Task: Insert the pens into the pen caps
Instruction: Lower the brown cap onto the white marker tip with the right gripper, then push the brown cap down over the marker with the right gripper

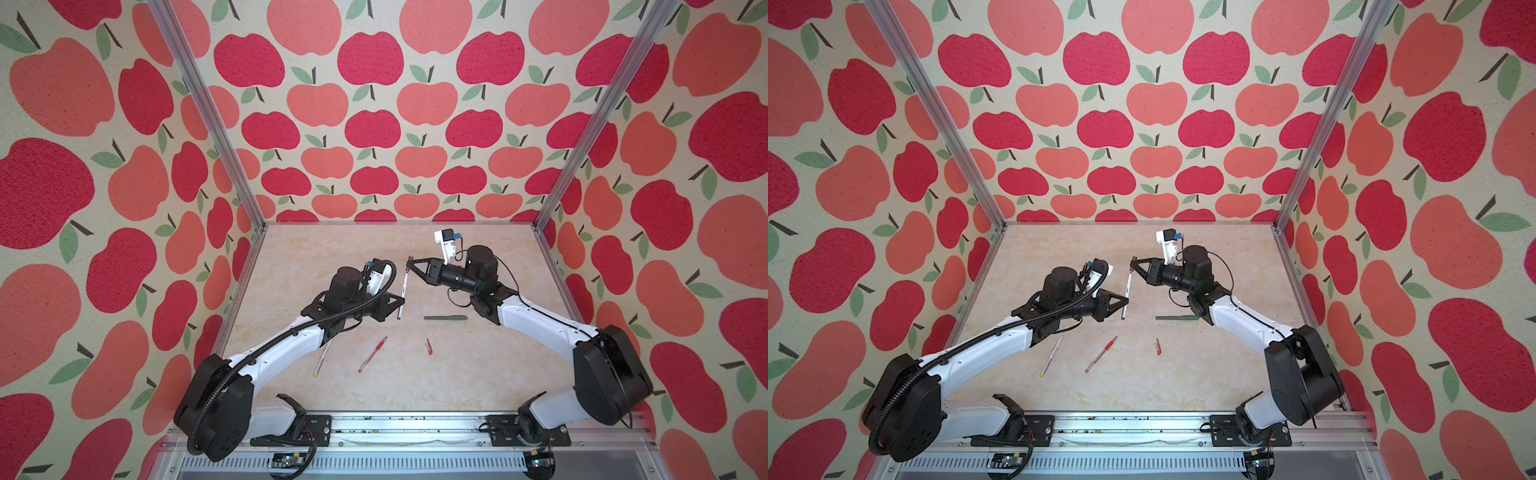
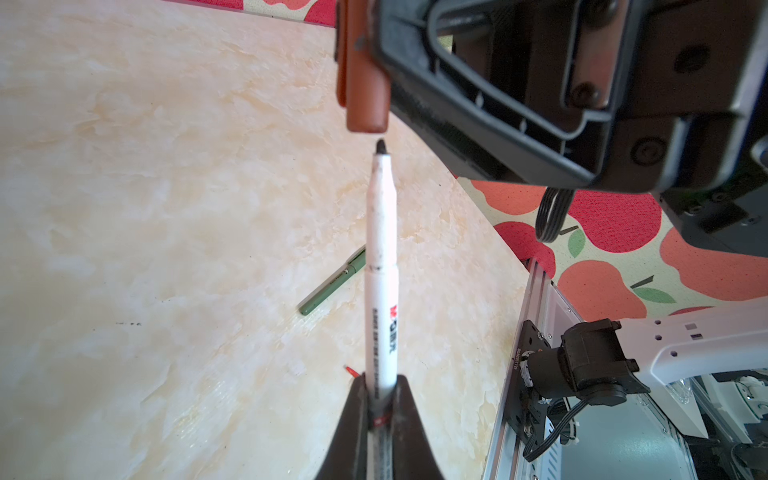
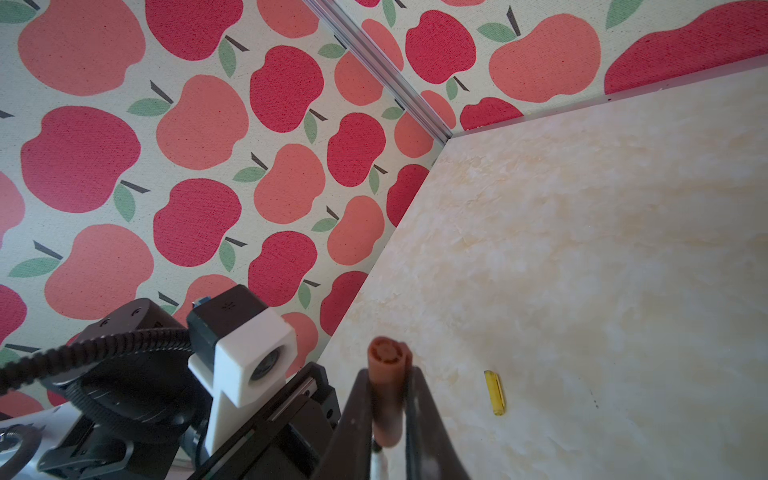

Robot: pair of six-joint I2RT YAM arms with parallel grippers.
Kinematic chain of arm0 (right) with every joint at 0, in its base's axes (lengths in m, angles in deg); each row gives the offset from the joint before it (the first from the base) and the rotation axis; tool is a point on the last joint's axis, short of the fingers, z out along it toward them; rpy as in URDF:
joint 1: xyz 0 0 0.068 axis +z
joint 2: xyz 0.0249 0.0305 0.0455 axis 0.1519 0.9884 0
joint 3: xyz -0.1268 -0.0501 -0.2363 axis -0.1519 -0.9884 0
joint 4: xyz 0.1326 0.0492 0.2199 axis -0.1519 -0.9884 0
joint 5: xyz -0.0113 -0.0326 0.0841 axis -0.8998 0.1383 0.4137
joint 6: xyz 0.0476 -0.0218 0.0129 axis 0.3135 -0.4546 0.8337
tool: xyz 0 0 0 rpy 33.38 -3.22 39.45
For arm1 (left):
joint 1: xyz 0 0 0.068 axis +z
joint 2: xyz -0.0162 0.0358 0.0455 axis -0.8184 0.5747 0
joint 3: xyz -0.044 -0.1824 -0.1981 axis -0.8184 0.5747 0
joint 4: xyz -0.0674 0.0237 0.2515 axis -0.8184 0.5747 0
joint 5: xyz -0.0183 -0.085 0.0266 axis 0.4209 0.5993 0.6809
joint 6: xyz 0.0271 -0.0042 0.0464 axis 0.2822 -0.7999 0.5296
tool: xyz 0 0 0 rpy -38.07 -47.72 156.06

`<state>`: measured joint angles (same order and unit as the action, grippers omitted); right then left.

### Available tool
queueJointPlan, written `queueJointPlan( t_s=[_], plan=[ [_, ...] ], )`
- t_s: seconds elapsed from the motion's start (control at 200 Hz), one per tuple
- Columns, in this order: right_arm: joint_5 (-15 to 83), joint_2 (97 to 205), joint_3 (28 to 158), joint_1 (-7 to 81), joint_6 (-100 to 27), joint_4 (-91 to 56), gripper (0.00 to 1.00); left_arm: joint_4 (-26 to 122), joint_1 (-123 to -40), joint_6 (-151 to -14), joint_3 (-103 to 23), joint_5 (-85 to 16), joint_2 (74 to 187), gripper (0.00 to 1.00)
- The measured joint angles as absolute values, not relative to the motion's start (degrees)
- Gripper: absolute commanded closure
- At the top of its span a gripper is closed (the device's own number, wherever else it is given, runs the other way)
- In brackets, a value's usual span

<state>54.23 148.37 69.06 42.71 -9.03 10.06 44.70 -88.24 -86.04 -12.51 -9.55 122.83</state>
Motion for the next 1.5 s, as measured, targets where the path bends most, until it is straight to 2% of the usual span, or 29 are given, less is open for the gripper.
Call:
queueJointPlan(
  t_s=[0.815, 1.231, 1.501],
  plan=[
    [55.43, 148.37, 69.06, 43.98, -8.33, 9.93, 0.88, 44.07, -87.91, -86.22, -12.22, -9.75, 122.74, 1.00],
    [59.50, 147.01, 70.35, 43.94, -12.97, 0.88, 0.88, 44.05, -88.22, -85.52, -11.50, -10.45, 121.37, 1.00],
    [59.74, 146.64, 70.53, 43.98, -13.86, 0.29, 0.90, 43.37, -89.25, -84.38, -11.04, -13.75, 120.58, 1.00]
  ],
)
